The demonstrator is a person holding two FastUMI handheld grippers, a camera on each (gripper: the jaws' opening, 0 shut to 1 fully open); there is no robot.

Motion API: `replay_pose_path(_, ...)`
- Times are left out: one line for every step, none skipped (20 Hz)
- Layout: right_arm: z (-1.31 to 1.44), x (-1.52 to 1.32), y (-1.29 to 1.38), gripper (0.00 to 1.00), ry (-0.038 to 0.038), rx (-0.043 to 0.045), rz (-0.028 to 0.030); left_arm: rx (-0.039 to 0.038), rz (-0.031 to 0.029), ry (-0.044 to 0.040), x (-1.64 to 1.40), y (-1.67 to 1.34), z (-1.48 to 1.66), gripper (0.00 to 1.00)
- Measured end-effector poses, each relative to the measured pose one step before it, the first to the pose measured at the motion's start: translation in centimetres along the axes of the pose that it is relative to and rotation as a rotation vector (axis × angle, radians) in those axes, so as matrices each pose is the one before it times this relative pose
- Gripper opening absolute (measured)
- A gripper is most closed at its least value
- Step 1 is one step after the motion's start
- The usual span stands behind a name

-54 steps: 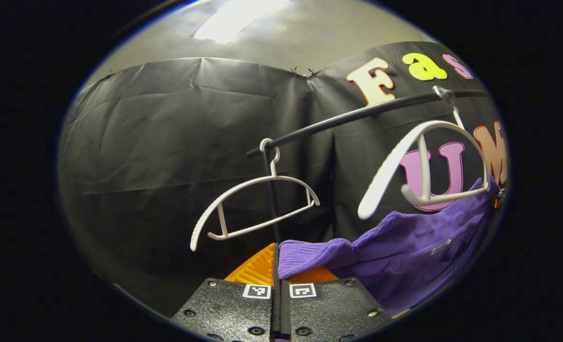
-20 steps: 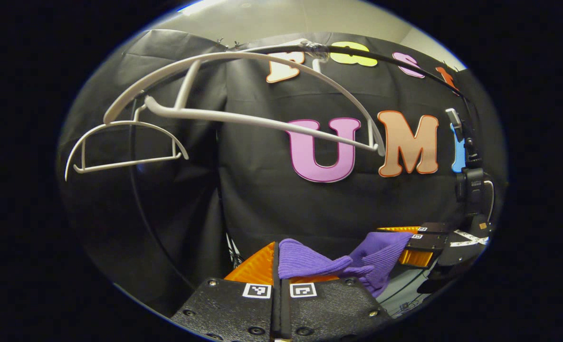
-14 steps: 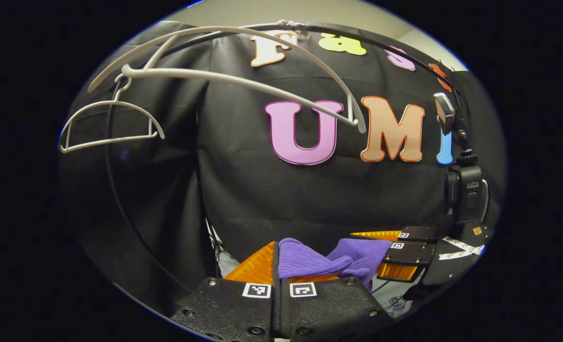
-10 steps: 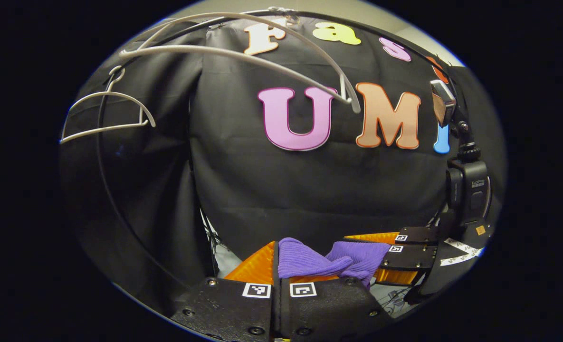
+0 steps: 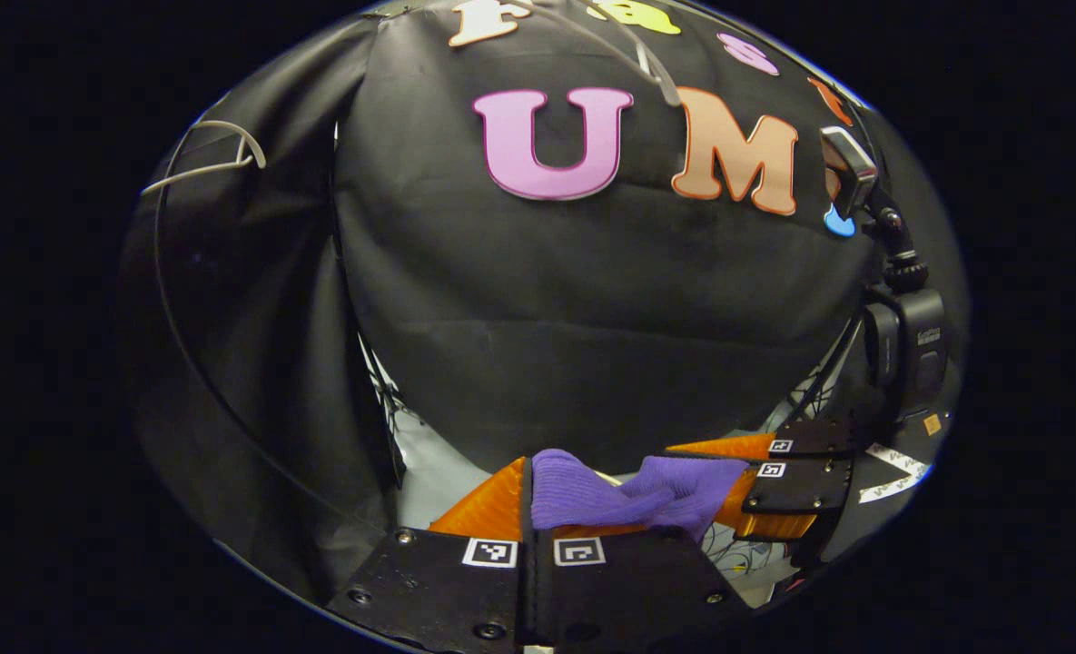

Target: Grasp the clothes on the hanger with both hands and then place them into the laundry hamper below.

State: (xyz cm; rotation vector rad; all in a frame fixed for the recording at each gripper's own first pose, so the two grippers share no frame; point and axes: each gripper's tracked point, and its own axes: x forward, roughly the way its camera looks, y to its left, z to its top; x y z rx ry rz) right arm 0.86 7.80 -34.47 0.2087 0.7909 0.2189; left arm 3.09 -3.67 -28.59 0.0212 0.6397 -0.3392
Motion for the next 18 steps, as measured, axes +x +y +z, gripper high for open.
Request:
replay_pose_path(-0.623,0.102,0.076,0.05,0.01212,0.01434,0.0005,0.00152,-0.00413,0.02936,0.506,-0.057,-1.205,0.01)
replay_pose_path(-0.543,0.293,-0.063,0.05,0.01327,0.00891,-0.00122,-0.00002,-0.00512,0.02601,0.451,-0.282,-1.407,0.01)
replay_pose_path(-0.68,0.198,-0.08,0.05,0.01414,0.00442,-0.00437,-0.00125,-0.00411,0.02718,0.267,-0.085,-1.2,0.01)
replay_pose_path(-0.489,0.266,0.015,0.05,0.01801,0.00166,0.00168,-0.00101,-0.00413,0.02315,0.144,-0.061,-1.112,0.01)
replay_pose_path(-0.225,0.131,0.037,0.05,0.003,0.014,0.00561,0.00055,-0.00251,0.02838,0.345,-0.049,-0.916,0.0)
replay_pose_path(-0.25,0.005,-0.094,0.05,0.00506,0.01099,0.00129,-0.00139,-0.00666,0.02548,0.132,-0.149,-0.54,0.03)
replay_pose_path(-0.192,0.205,0.032,0.05,0.00597,0.00469,-0.00151,-0.00241,-0.00452,0.02797,0.305,-0.097,-0.914,0.01)
replay_pose_path(-0.077,0.03,-0.074,0.05,0.00523,0.00245,-0.00189,-0.0026,-0.00578,0.03327,0.322,-0.127,-1.229,0.02)
replay_pose_path(-0.284,-0.039,-0.047,0.05,0.00423,0.00277,-0.00166,-0.00376,-0.01427,0.01445,0.21,-0.298,-0.533,0.02)
replay_pose_path(0.003,0.016,-0.064,0.05,0.00211,0.00306,-0.0013,-0.0007,0.00012,0.00783,0.079,0.057,-0.315,0.11)
replay_pose_path(-0.045,0.075,0.026,0.05,-0.00032,0.00147,-0.00274,0.00397,0.00262,-0.00667,0.202,0.199,0.272,0.11)
replay_pose_path(0.031,0.019,-0.06,0.05,0.00107,0.00089,-0.00304,0.00185,0.00201,-0.00466,-0.015,0.062,0.04,0.11)
replay_pose_path(-0.069,-0.03,-0.02,0.05,-0.00085,0.00166,-0.00243,-0.00265,0.00033,-0.0064,-0.055,0.127,0.248,0.11)
replay_pose_path(0.116,-0.032,-0.062,0.05,0.00005,0.00145,-0.00327,-0.00789,-0.00084,-0.0051,-0.146,0.074,0.218,0.11)
replay_pose_path(0.047,-0.032,-0.041,0.05,-0.00166,0.00137,-0.00154,-0.00785,0.00039,-0.00571,-0.062,0.091,0.253,0.11)
replay_pose_path(0.14,-0.009,-0.079,0.05,-0.00221,0.00192,-0.00322,-0.00532,0.00096,-0.00486,0.06,0.123,0.024,0.11)
replay_pose_path(0.032,-0.056,-0.004,0.05,-0.00281,0.00315,-0.00174,-0.00198,0.00221,-0.00362,0.001,0.121,-0.02,0.11)
replay_pose_path(0.207,-0.049,-0.073,0.05,-0.00381,0.00206,-0.0028,-0.00006,0.0016,-0.00331,-0.074,0.164,0.105,0.11)
